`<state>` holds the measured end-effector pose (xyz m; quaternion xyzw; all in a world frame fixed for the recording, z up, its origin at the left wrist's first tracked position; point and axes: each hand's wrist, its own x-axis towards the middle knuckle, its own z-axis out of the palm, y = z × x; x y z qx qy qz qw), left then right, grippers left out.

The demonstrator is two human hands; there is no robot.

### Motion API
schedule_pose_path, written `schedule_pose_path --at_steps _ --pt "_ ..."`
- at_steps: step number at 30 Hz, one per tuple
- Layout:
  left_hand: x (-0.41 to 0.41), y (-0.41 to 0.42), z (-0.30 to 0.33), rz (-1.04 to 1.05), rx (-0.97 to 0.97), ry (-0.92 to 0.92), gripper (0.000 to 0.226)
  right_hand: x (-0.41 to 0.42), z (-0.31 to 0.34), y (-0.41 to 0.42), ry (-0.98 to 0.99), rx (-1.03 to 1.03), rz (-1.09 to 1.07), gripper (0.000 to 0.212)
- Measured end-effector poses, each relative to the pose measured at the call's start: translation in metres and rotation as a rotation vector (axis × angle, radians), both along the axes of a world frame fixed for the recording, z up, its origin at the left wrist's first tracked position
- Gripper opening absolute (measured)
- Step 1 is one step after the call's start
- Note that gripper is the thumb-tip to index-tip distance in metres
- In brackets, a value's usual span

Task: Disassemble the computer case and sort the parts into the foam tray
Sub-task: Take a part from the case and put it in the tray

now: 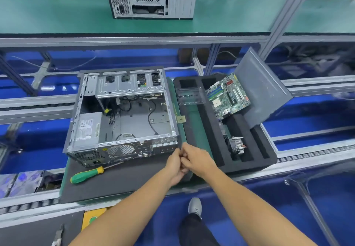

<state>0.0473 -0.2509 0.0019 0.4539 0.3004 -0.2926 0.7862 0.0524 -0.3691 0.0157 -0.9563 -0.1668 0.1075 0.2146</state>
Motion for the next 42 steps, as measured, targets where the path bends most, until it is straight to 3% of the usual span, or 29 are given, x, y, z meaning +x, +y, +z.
schedule_pose_path --at_steps 4,8,11,17,26,31,34,38,40,42 --pt "0.029 -0.039 0.005 0.026 -0.044 0.003 0.025 0.031 -0.005 -0.051 -0.058 0.120 -0.256 0.020" --pt "0.089 -0.077 0.020 0.075 0.092 0.026 0.027 0.082 -0.006 -0.100 -0.019 0.250 -0.567 0.014" --pt "0.148 -0.100 0.028 0.113 0.172 -0.019 0.030 0.125 -0.008 -0.127 0.060 0.273 -0.604 0.010" --pt "0.247 -0.102 0.021 0.169 0.363 -0.097 0.040 0.221 -0.011 -0.141 0.191 0.137 -0.473 0.017" --pt "0.328 -0.093 -0.002 -0.121 0.771 -0.257 0.026 0.315 -0.040 -0.132 0.321 0.070 -0.503 0.042" --pt "0.343 -0.089 -0.021 -0.602 1.207 -0.542 0.031 0.330 -0.056 -0.132 0.299 0.021 -0.491 0.045" --pt "0.340 -0.085 -0.025 -0.776 1.294 -0.688 0.033 0.329 -0.059 -0.133 0.295 0.006 -0.465 0.041" --pt "0.346 -0.079 -0.024 -0.783 1.346 -0.802 0.025 0.328 -0.060 -0.136 0.273 0.005 -0.416 0.036" --pt "0.355 -0.074 -0.020 -0.785 1.377 -0.843 0.043 0.327 -0.061 -0.138 0.272 0.003 -0.397 0.036" --pt "0.364 -0.068 -0.017 -0.903 1.372 -0.838 0.086 0.324 -0.061 -0.140 0.274 0.016 -0.381 0.037"
